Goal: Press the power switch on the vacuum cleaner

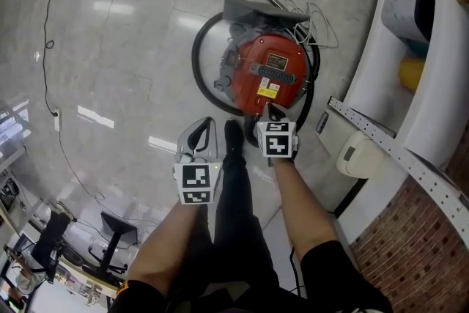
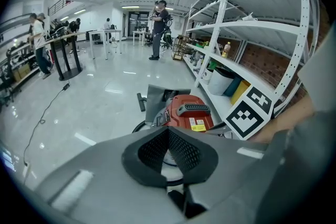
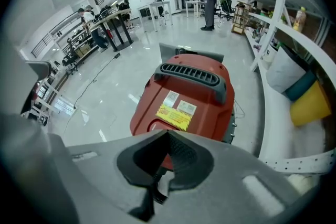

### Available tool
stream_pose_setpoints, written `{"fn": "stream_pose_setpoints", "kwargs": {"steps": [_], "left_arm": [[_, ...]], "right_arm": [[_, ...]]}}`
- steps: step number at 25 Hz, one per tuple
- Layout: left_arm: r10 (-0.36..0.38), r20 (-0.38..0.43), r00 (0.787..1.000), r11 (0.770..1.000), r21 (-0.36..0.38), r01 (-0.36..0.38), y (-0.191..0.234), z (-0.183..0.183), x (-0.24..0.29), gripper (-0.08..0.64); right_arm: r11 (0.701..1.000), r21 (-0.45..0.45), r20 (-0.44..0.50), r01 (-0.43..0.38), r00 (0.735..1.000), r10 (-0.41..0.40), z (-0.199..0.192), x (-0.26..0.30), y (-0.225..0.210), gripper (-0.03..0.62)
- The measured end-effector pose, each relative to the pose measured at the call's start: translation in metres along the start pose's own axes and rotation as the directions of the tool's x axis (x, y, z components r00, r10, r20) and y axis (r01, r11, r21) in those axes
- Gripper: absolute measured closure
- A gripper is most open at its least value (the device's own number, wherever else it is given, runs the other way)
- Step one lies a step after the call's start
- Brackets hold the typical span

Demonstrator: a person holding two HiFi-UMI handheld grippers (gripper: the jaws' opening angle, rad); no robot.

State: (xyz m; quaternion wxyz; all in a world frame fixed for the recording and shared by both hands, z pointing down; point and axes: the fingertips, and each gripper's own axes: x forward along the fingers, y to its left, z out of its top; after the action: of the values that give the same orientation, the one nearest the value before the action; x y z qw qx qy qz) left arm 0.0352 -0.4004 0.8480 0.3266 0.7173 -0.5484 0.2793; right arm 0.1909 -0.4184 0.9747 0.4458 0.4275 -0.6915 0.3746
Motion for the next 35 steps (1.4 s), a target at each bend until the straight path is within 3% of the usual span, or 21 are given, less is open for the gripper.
{"fn": "stream_pose_setpoints", "kwargs": {"steps": [12, 20, 27, 35], "left_arm": [[0.012, 0.008, 1.0, 1.0, 0.003, -0.013, -0.002, 0.001, -0.001, 0.546], [0.032, 0.036, 0.999, 0.999, -0.01, -0.032, -0.001, 0.012, -0.01, 0.546], [0.019, 0.135, 0.991, 0.998, -0.062, -0.011, 0.007, 0.058, -0.054, 0.546], [0.009, 0.208, 0.978, 0.998, -0.068, 0.005, 0.011, 0.078, -0.148, 0.546]], "right_arm": [[1.0, -0.004, -0.078, -0.009, 0.997, 0.009, -0.009, 0.015, -0.006, 0.6], [1.0, -0.001, -0.018, -0.019, 1.0, 0.019, -0.003, -0.008, -0.002, 0.6], [0.999, -0.02, 0.163, -0.028, 0.986, 0.03, 0.049, -0.091, 0.031, 0.6], [0.998, -0.055, 0.394, -0.019, 0.918, 0.039, 0.094, -0.213, 0.089, 0.6]]}}
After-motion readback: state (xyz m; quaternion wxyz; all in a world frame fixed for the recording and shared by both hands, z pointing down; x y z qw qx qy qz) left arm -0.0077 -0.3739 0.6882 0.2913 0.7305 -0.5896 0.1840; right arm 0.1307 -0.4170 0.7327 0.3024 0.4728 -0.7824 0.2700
